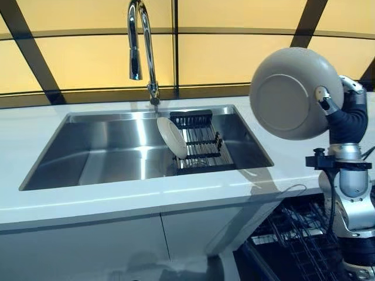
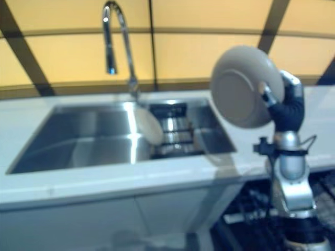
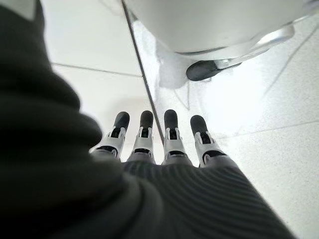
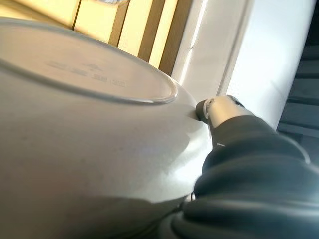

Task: Take plates into dishwasher

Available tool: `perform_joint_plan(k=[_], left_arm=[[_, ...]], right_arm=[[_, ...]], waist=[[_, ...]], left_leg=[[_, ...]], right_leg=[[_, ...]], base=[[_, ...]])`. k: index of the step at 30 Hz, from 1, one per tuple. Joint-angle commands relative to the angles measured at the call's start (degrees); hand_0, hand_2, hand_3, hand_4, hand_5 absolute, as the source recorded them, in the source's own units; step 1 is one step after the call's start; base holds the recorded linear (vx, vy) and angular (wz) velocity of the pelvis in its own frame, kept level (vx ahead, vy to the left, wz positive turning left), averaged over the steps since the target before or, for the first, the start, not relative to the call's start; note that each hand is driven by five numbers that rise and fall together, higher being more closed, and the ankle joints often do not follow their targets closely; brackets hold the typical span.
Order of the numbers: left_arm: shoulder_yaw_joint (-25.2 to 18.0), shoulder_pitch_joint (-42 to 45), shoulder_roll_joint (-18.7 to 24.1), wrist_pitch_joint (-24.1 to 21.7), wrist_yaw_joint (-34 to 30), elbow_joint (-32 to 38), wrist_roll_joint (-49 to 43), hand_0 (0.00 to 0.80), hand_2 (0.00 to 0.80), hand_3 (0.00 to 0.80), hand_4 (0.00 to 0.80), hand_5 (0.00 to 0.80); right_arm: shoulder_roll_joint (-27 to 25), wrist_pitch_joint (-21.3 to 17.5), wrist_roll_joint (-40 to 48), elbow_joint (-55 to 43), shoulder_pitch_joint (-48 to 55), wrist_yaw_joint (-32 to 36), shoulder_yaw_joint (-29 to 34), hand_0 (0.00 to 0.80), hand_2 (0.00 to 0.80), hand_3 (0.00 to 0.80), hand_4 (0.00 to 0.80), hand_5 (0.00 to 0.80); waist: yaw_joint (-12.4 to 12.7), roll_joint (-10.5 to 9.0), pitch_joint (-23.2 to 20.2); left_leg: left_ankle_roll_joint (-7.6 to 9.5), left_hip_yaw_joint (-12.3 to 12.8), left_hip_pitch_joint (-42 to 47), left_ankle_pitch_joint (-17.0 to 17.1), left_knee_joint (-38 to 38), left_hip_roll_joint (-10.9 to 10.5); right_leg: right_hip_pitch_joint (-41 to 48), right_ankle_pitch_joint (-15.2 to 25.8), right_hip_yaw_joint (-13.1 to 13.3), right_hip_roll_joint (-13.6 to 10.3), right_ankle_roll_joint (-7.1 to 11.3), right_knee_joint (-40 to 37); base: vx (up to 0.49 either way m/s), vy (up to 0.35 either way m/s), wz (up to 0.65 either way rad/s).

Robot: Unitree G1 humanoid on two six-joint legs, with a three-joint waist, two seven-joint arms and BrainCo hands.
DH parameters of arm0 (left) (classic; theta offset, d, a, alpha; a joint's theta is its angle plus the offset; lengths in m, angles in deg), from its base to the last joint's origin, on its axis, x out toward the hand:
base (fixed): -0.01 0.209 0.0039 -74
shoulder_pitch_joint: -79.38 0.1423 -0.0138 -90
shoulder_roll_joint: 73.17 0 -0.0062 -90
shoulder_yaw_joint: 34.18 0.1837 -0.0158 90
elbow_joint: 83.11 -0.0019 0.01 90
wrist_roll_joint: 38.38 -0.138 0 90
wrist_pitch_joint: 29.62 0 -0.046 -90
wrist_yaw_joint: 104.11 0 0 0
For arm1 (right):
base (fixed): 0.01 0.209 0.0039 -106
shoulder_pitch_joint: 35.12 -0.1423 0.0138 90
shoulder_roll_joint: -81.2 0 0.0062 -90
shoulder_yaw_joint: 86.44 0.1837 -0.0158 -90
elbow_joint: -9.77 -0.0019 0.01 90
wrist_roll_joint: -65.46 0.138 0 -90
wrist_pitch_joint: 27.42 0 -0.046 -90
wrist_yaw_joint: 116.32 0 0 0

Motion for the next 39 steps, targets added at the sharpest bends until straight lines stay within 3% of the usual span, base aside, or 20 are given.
perform_joint_plan(k=[1,8,12,15,17,18,20,23,28,39], left_arm=[[-0.08,-1.09,1.30,-1.01,0.23,-2.43,-2.47,0.000,0.000,0.000,0.000,0.000],[-0.38,-2.31,2.62,-1.42,0.60,-2.55,-0.76,0.000,0.000,0.000,0.000,0.000],[0.49,-2.59,2.98,-0.46,0.54,-1.09,-0.63,0.000,0.000,0.000,0.000,0.000],[0.63,-3.14,3.51,-0.06,0.58,-0.23,-0.53,0.000,0.000,0.000,0.000,0.000],[0.23,-4.12,3.84,0.55,0.78,0.44,-0.03,0.000,0.000,0.000,0.000,0.000],[-0.08,-4.96,4.08,0.57,1.02,0.48,0.70,0.000,0.000,0.000,0.000,0.000],[-0.06,-6.20,4.06,0.94,1.60,1.19,0.45,0.000,0.000,0.000,0.000,0.000],[0.32,-8.02,3.35,1.38,2.64,2.34,0.57,0.000,0.000,0.000,0.000,0.000],[0.53,-8.81,1.69,1.54,3.48,3.97,0.43,0.000,0.000,0.000,0.000,0.000],[0.00,-6.50,0.92,0.37,3.99,1.41,-1.23,0.000,0.000,0.000,0.000,0.000]], right_arm=[[-2.15,-2.09,0.58,-2.32,-1.25,-0.21,5.54,0.800,0.800,0.800,0.800,0.800],[-1.85,-3.20,1.89,-1.66,-0.20,0.86,4.42,0.800,0.800,0.800,0.800,0.800],[-0.03,-2.42,1.30,-0.76,-2.04,1.16,1.56,0.800,0.800,0.800,0.800,0.800],[0.23,-1.38,2.23,-0.19,-3.49,1.67,-0.29,0.800,0.800,0.800,0.800,0.800],[0.37,-0.83,3.24,-0.13,-4.40,2.33,-1.53,0.800,0.800,0.800,0.800,0.800],[0.16,-0.55,4.68,0.14,-5.01,3.05,-2.38,0.800,0.800,0.800,0.800,0.800],[-0.50,-0.30,6.00,0.99,-6.01,3.20,-3.52,0.800,0.800,0.800,0.800,0.800],[-0.90,0.27,6.81,2.21,-6.73,3.34,-4.31,0.800,0.800,0.800,0.800,0.800],[-0.16,2.43,4.38,3.71,-5.60,3.80,-4.72,0.800,0.800,0.800,0.800,0.800],[2.48,2.40,1.29,9.39,4.53,4.56,-3.02,0.800,0.800,0.800,0.800,0.800]], waist=[[0.05,1.00,1.07],[0.69,1.37,0.94],[1.42,0.43,0.23],[1.45,-0.78,0.19],[1.43,-1.96,0.38],[1.42,-2.71,0.65],[1.37,-3.62,1.34],[0.59,-4.10,2.48],[-1.03,-3.13,3.77],[-4.03,-1.27,4.26]], left_leg=[[4.53,0.36,0.24,-6.14,0.32,-2.67],[6.06,4.78,-0.41,-6.74,0.32,-1.08],[6.28,6.97,-0.98,-7.60,0.34,-1.07],[5.48,9.70,-2.65,-7.16,0.35,-0.38],[3.70,12.54,-4.37,-5.89,0.41,0.85],[2.03,14.42,-6.03,-4.76,1.03,2.04],[-0.11,15.70,-7.69,-2.81,1.31,3.63],[-2.25,15.81,-9.40,-0.26,0.84,5.23],[-3.70,14.92,-10.35,2.05,0.33,6.30],[-5.03,14.74,-10.66,2.93,1.71,8.49]], right_leg=[[-2.94,3.09,-1.73,-0.83,2.80,3.92],[-1.69,0.21,-8.02,-6.30,0.60,17.22],[3.16,0.48,-9.16,-8.55,1.94,18.66],[6.46,-2.06,-9.62,-6.76,1.96,14.08],[8.67,-6.00,-10.18,-4.20,1.37,7.54],[9.96,-8.62,-11.04,-2.96,1.04,3.42],[10.79,-9.15,-10.86,-1.61,0.00,-0.97],[10.11,-7.60,-9.73,-0.35,-1.28,-4.30],[8.86,-7.81,-8.24,0.83,-3.22,-4.01],[6.44,-10.73,-7.74,1.74,-5.27,-1.09]], base=[[-0.092,0.133,-0.55],[-0.041,0.048,-0.45],[-0.012,-0.096,-0.82],[-0.162,-0.316,-0.69],[-0.292,-0.460,-0.76],[-0.328,-0.475,-0.81],[-0.372,-0.505,-0.90],[-0.367,-0.420,-0.53],[-0.272,-0.254,-0.10],[-0.097,-0.101,0.09]])
